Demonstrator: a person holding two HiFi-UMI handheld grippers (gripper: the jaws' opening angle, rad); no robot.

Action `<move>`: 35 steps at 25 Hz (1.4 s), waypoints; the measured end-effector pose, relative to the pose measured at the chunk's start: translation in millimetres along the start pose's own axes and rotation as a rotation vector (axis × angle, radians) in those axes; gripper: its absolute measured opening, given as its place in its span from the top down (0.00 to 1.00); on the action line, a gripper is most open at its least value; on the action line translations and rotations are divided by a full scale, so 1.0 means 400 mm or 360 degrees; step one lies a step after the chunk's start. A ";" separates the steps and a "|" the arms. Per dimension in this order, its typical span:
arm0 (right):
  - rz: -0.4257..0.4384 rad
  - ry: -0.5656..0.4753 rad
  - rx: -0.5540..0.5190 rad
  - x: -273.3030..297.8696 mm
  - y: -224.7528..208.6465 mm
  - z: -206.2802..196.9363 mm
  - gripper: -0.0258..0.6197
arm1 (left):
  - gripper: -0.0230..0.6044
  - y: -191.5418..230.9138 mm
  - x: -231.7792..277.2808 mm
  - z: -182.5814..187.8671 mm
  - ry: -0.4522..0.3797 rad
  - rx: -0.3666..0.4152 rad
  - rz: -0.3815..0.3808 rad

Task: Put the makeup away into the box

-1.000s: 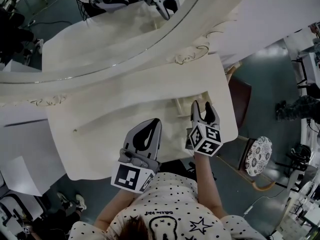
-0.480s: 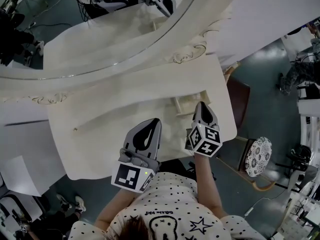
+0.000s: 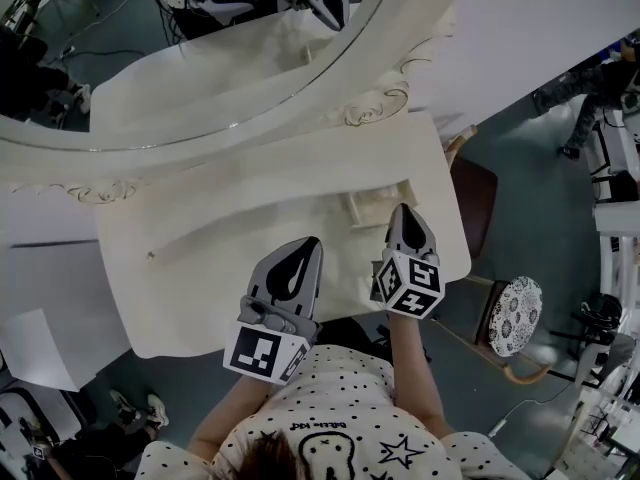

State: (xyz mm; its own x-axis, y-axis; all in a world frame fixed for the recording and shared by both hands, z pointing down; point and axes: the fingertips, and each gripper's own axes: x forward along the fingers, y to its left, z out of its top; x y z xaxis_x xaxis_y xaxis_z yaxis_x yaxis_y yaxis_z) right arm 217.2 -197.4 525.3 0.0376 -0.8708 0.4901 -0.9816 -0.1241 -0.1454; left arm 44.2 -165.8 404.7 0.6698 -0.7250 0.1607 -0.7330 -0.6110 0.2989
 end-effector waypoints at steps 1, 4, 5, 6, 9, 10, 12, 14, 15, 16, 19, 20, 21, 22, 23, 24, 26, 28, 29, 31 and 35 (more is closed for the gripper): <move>0.0011 -0.0017 -0.0004 -0.005 0.005 0.009 0.95 | 0.97 -0.002 -0.001 0.002 -0.0006 0.0003 0.0000; 0.0061 -0.0077 -0.0020 -0.023 0.027 0.044 0.95 | 0.97 -0.007 -0.008 0.012 -0.0033 0.0013 0.0006; 0.0082 -0.0098 -0.0028 -0.031 0.036 0.056 0.95 | 0.97 -0.008 -0.011 0.016 -0.0043 0.0018 0.0010; 0.0102 -0.0119 -0.0035 -0.040 0.046 0.068 0.95 | 0.97 -0.010 -0.016 0.021 -0.0054 0.0023 0.0014; 0.0167 -0.0175 -0.0049 -0.070 0.077 0.098 0.95 | 0.97 -0.016 -0.030 0.037 -0.0093 0.0040 0.0028; 0.0192 -0.0194 -0.0055 -0.082 0.087 0.108 0.95 | 0.97 -0.019 -0.036 0.044 -0.0109 0.0046 0.0033; 0.0246 -0.0235 -0.0077 -0.108 0.109 0.128 0.95 | 0.97 -0.023 -0.047 0.058 -0.0145 0.0060 0.0047; 0.0299 -0.0274 -0.0110 -0.139 0.132 0.144 0.95 | 0.97 -0.027 -0.062 0.070 -0.0173 0.0073 0.0065; 0.0324 -0.0290 -0.0126 -0.156 0.143 0.150 0.95 | 0.97 -0.030 -0.071 0.075 -0.0184 0.0079 0.0074; 0.0348 -0.0306 -0.0141 -0.173 0.153 0.154 0.95 | 0.97 -0.033 -0.080 0.080 -0.0196 0.0084 0.0082; 0.0421 -0.0353 -0.0193 -0.222 0.180 0.162 0.95 | 0.97 -0.043 -0.104 0.093 -0.0237 0.0103 0.0105; 0.0443 -0.0368 -0.0212 -0.237 0.189 0.163 0.95 | 0.97 -0.047 -0.113 0.095 -0.0249 0.0109 0.0113; 0.0467 -0.0382 -0.0230 -0.252 0.197 0.162 0.95 | 0.97 -0.052 -0.121 0.097 -0.0260 0.0116 0.0120; 0.0493 -0.0397 -0.0247 -0.267 0.206 0.162 0.95 | 0.97 -0.056 -0.130 0.099 -0.0269 0.0123 0.0127; 0.0520 -0.0411 -0.0264 -0.280 0.214 0.162 0.95 | 0.97 -0.060 -0.139 0.100 -0.0277 0.0131 0.0133; 0.0545 -0.0425 -0.0281 -0.294 0.222 0.162 0.95 | 0.97 -0.065 -0.148 0.100 -0.0285 0.0139 0.0137; 0.0585 -0.0454 -0.0316 -0.319 0.236 0.164 0.95 | 0.97 -0.073 -0.166 0.099 -0.0292 0.0159 0.0144; 0.0619 -0.0485 -0.0342 -0.341 0.249 0.168 0.95 | 0.97 -0.074 -0.183 0.095 -0.0293 0.0177 0.0158; 0.0638 -0.0501 -0.0351 -0.351 0.255 0.170 0.95 | 0.97 -0.072 -0.191 0.092 -0.0293 0.0182 0.0169; 0.0682 -0.0531 -0.0379 -0.371 0.268 0.171 0.95 | 0.97 -0.069 -0.206 0.088 -0.0295 0.0187 0.0190; 0.0785 -0.0575 -0.0479 -0.414 0.302 0.161 0.95 | 0.97 -0.074 -0.228 0.086 -0.0312 0.0200 0.0196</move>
State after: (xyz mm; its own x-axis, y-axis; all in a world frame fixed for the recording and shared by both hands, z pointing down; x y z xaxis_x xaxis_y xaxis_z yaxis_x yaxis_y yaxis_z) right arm 104.6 -98.9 371.1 -0.4187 -0.9023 0.1026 -0.9074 0.4203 -0.0070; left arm 0.8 -92.4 348.7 0.5478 -0.8366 -0.0001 -0.8248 -0.5400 0.1673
